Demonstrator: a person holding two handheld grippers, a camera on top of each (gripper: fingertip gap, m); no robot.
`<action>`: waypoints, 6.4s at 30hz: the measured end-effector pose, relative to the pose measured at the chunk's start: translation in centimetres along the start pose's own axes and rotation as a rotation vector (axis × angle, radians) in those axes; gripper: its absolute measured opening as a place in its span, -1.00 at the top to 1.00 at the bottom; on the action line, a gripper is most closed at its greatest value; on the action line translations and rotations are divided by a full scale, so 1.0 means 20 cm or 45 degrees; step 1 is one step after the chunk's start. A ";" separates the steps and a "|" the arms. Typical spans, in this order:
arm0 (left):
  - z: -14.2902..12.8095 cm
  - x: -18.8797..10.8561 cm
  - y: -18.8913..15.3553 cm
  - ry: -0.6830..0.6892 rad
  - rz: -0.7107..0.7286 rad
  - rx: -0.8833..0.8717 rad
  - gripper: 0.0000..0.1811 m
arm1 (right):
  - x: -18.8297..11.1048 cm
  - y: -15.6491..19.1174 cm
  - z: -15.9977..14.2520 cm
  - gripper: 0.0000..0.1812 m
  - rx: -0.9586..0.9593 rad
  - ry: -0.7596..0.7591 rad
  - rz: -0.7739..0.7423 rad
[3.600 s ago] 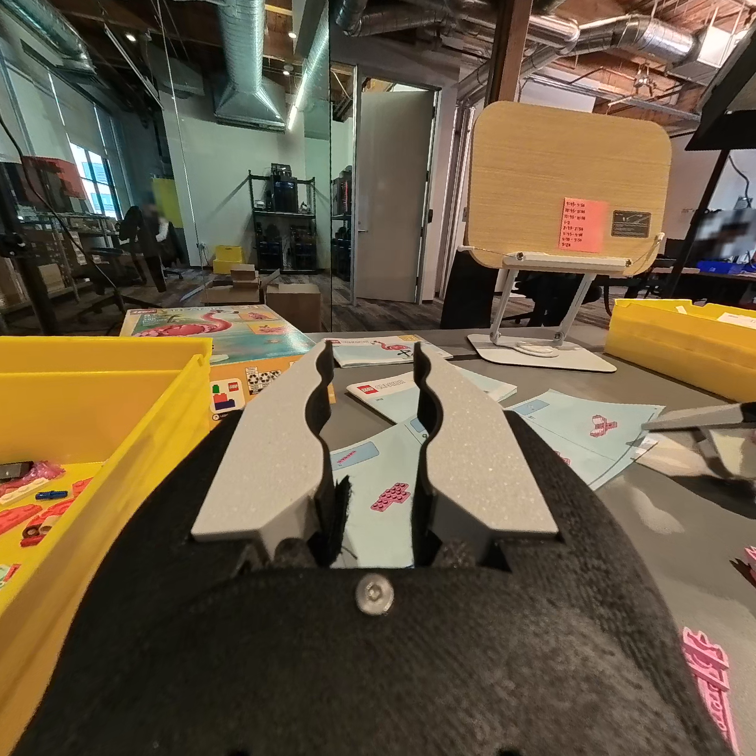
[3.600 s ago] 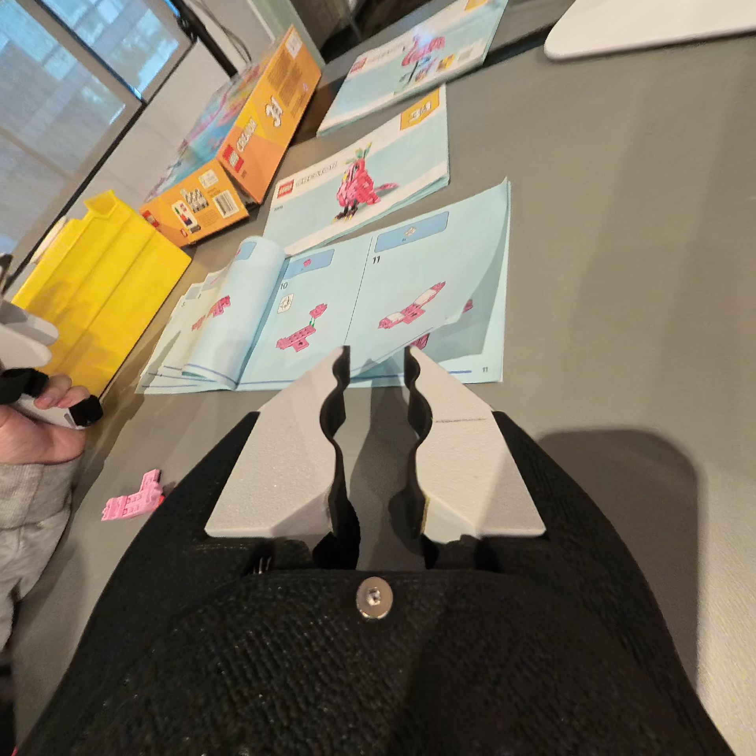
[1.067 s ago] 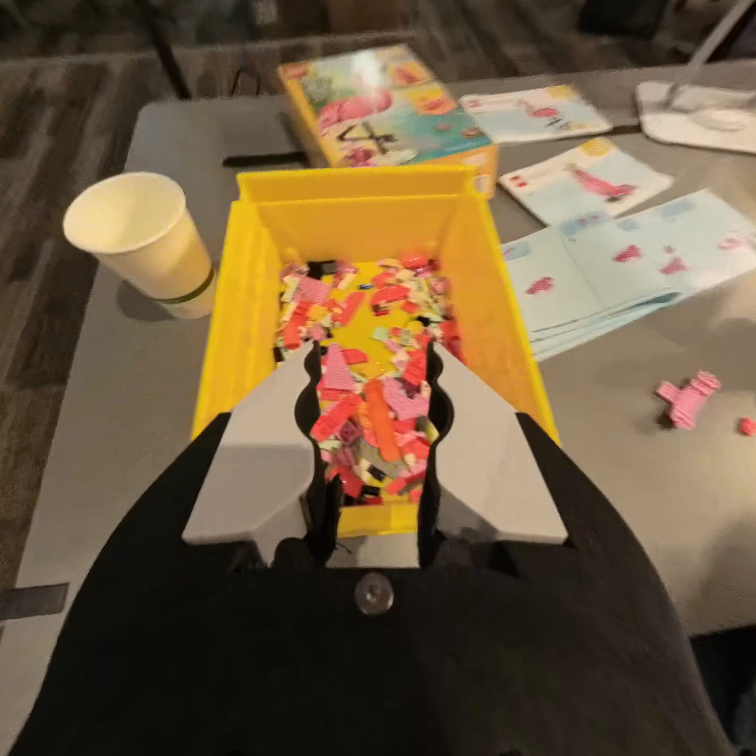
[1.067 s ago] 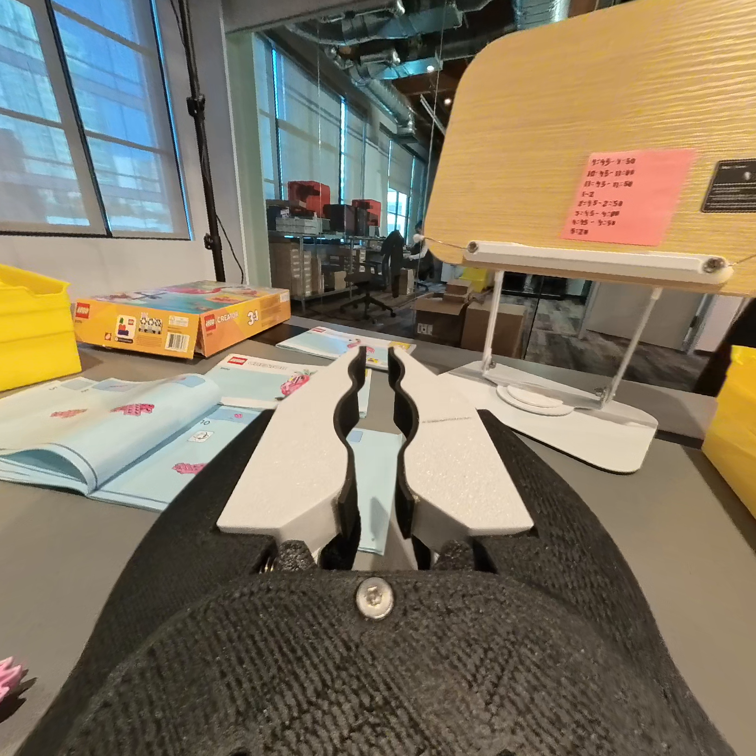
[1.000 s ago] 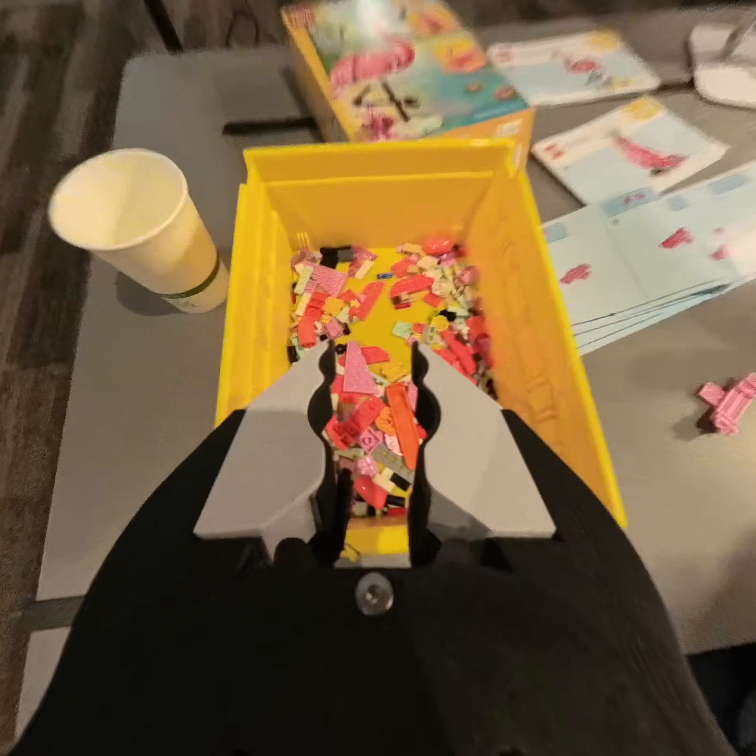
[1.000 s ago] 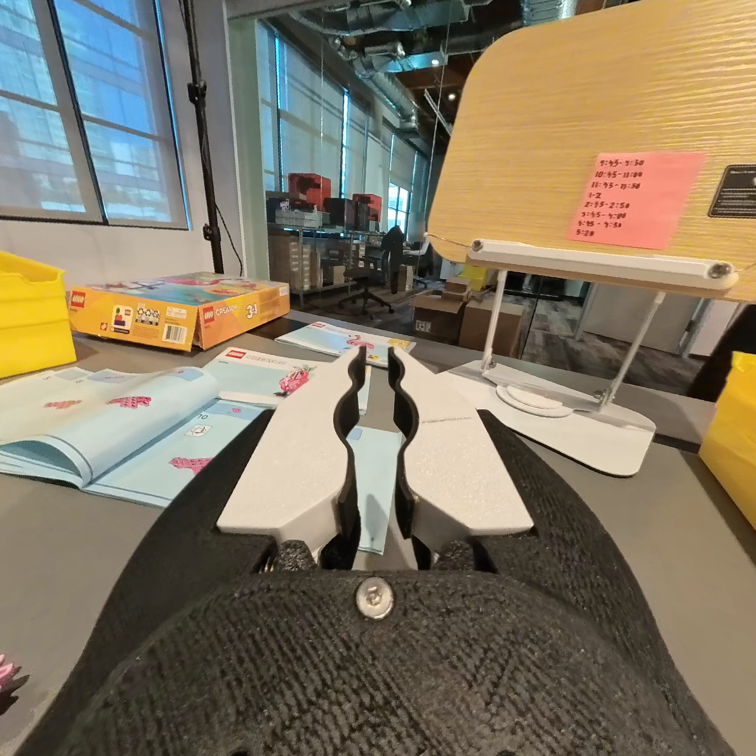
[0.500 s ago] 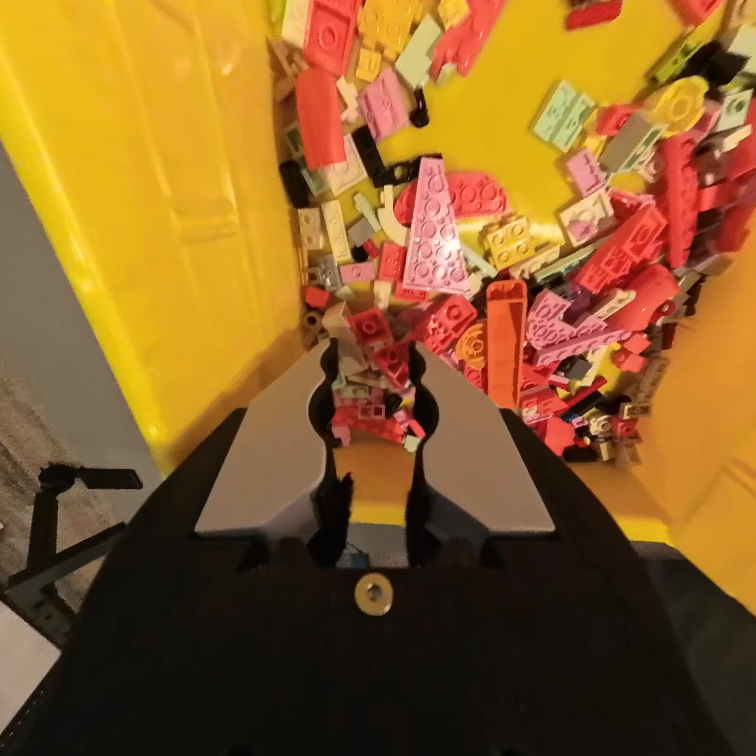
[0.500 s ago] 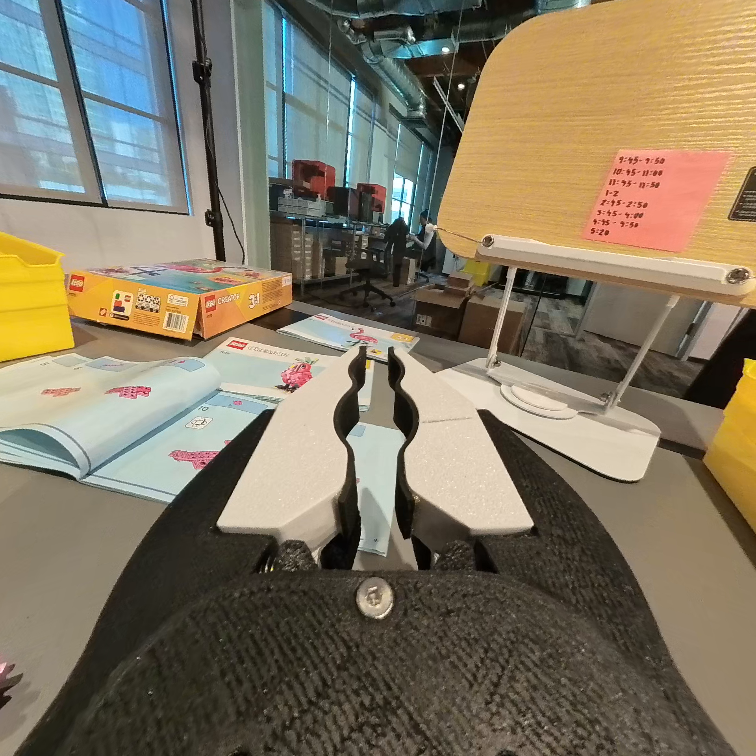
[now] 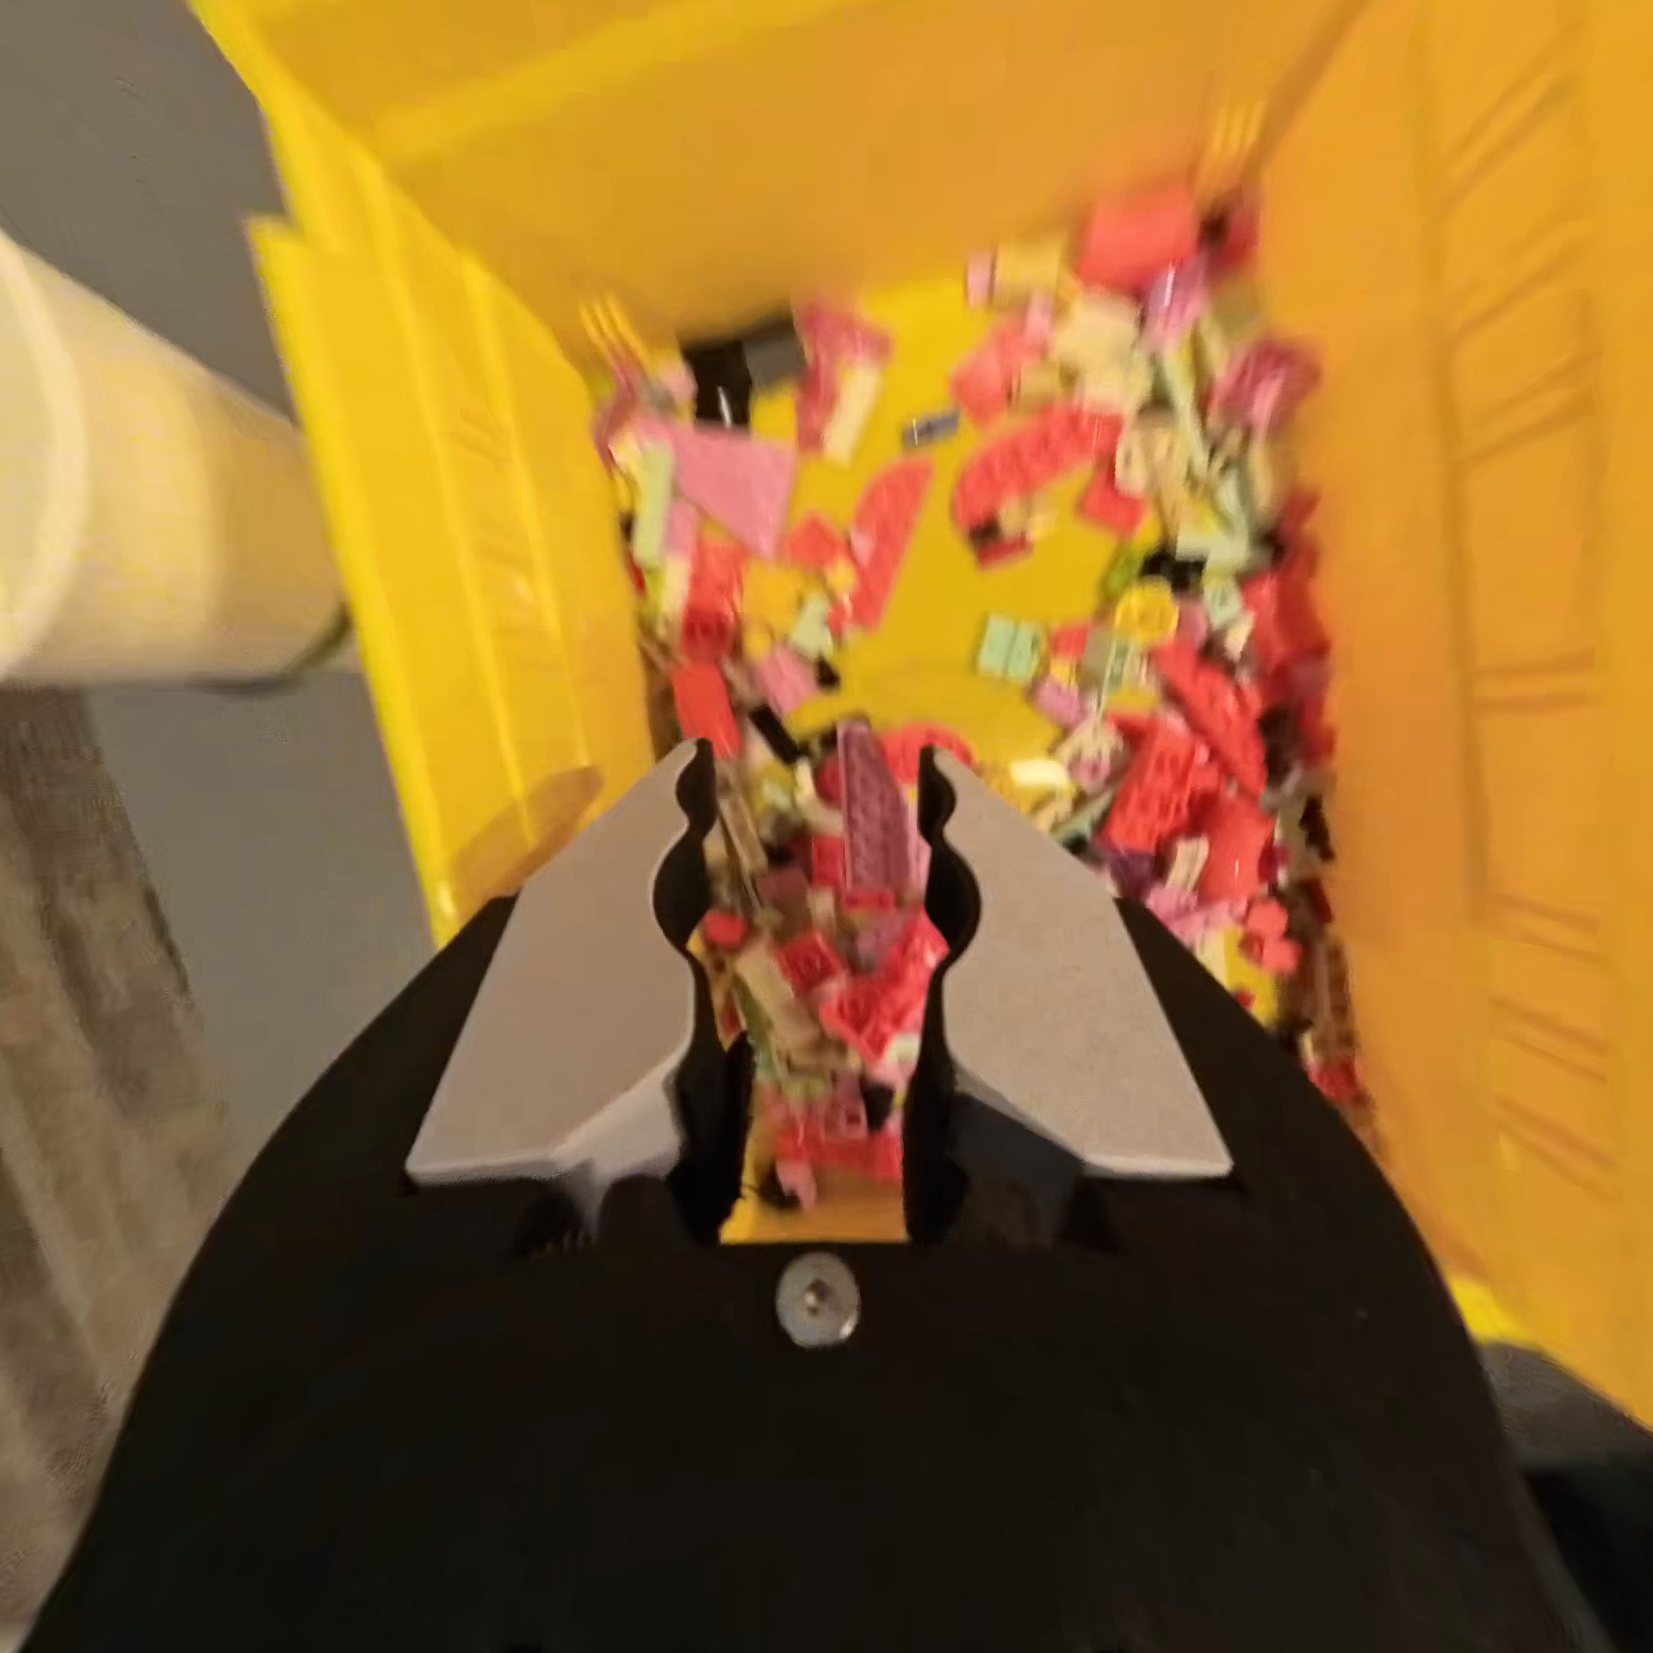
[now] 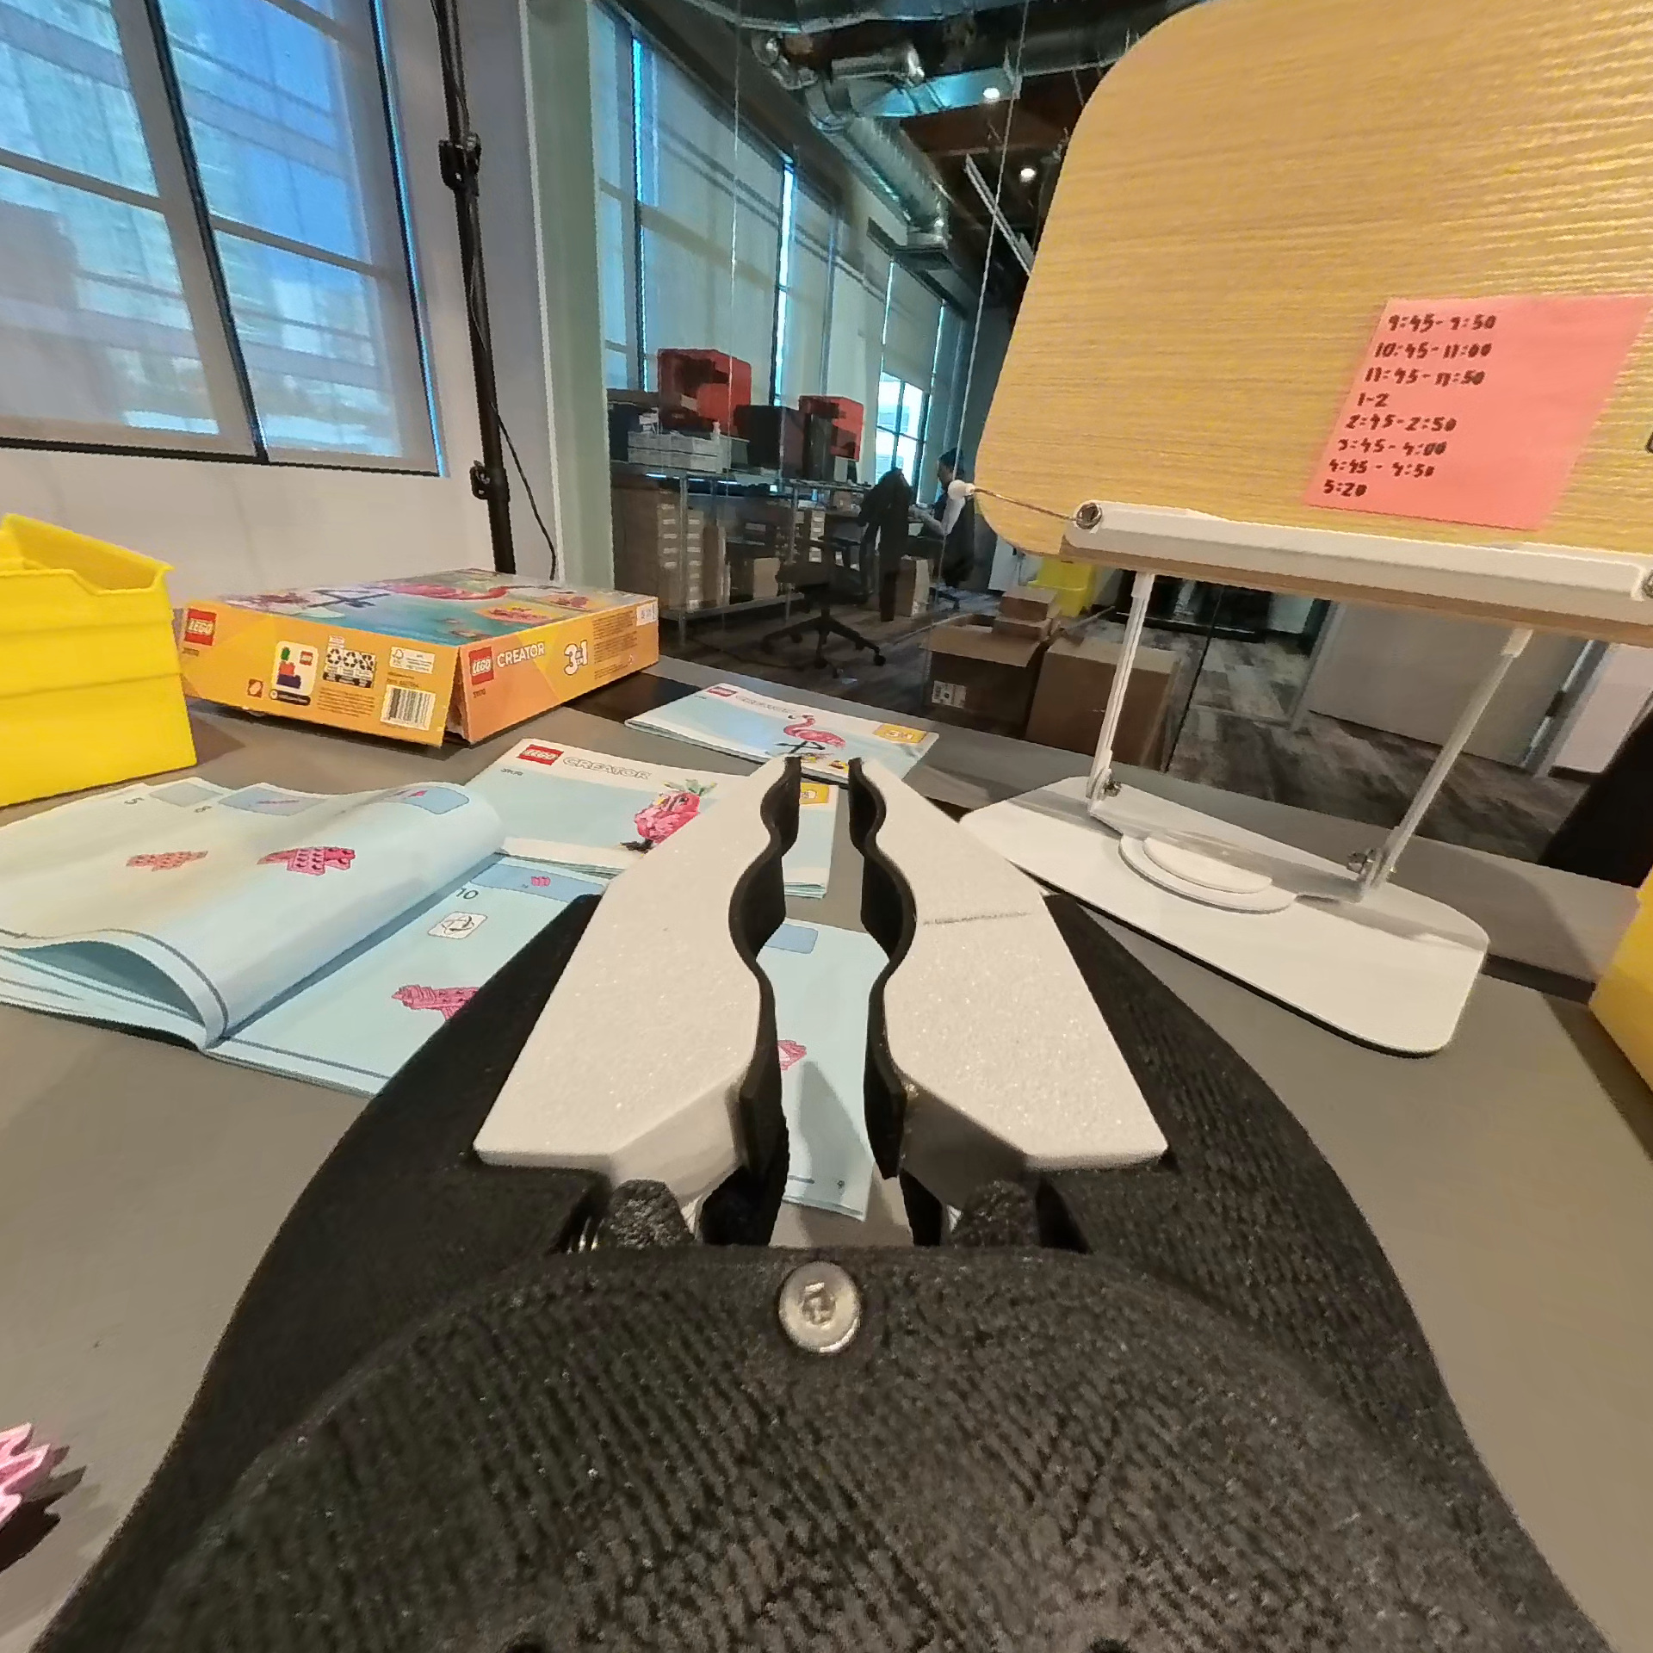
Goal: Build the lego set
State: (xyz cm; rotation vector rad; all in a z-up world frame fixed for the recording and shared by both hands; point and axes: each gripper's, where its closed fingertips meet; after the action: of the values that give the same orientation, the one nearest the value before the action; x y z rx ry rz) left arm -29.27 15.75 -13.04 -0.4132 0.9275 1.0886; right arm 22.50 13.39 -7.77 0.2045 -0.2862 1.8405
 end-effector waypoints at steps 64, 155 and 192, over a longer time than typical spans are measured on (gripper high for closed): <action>0.23 0.41 -0.25 -0.024 -0.335 0.303 0.82 | 0.02 0.02 -0.02 0.92 0.012 0.022 0.018; 0.02 0.09 -0.29 0.119 -0.283 0.048 0.79 | 0.02 0.05 -0.03 0.90 0.061 0.040 0.052; -0.42 -0.12 0.06 0.592 -0.023 -0.114 1.00 | 0.02 0.04 -0.03 0.87 0.115 0.036 0.053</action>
State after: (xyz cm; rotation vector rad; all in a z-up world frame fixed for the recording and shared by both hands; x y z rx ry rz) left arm -34.30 9.13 -15.71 -0.7686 1.2814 1.0381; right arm 21.52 13.77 -8.28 0.2360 -0.1889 1.8979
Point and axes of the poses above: each gripper's, where its closed fingertips meet, x out along the fingers, z out of its top, y = z × x across the jaws, and after that the axes turned 9 degrees about -y, right-handed
